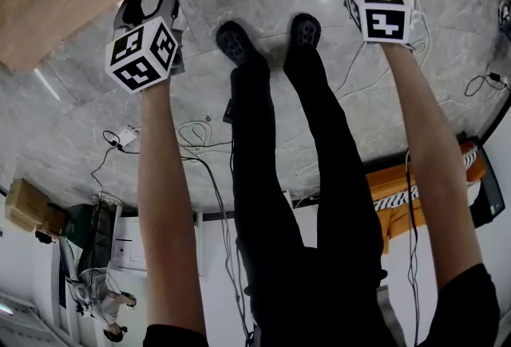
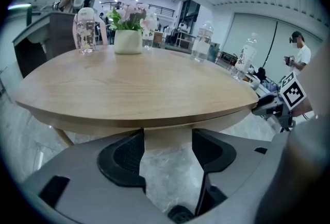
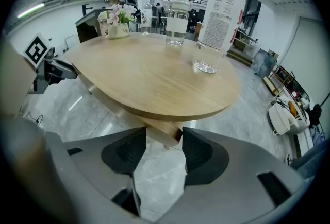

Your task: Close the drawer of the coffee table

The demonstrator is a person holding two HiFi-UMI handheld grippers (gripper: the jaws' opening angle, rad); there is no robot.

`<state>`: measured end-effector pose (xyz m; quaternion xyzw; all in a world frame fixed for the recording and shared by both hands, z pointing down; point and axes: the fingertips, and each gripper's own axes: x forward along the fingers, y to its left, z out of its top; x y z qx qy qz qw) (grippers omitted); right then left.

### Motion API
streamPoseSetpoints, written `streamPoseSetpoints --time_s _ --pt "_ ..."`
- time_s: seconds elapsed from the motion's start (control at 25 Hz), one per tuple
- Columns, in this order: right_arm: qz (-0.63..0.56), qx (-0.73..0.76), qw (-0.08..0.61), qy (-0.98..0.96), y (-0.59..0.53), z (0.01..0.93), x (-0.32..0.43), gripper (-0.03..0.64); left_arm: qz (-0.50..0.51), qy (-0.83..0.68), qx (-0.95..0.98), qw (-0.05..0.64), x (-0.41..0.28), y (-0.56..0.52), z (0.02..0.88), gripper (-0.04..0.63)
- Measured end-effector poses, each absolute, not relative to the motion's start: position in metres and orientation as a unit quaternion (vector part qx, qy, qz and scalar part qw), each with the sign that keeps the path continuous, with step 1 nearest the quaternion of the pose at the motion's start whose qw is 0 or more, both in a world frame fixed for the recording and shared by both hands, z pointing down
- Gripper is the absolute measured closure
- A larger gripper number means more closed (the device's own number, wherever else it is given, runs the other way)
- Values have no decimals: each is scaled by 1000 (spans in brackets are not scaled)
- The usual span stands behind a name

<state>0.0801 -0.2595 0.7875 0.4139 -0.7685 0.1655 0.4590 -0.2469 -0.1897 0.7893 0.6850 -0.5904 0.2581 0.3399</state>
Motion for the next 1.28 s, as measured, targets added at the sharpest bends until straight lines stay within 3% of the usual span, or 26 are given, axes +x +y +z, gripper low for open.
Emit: streamPoseSetpoints --time_s 0.12,0.52,0.88,1.28 --pt "183 420 447 -769 -252 777 81 408 251 -598 676 349 -247 -179 784 298" --pt "192 415 417 -786 -212 697 93 469 215 -614 685 329 -214 -140 697 401" --pt "193 427 342 -815 -202 577 90 525 165 -618 715 282 -173 -136 564 493" --pt "173 418 257 -854 -192 421 91 575 119 -643 719 236 -148 -119 409 543"
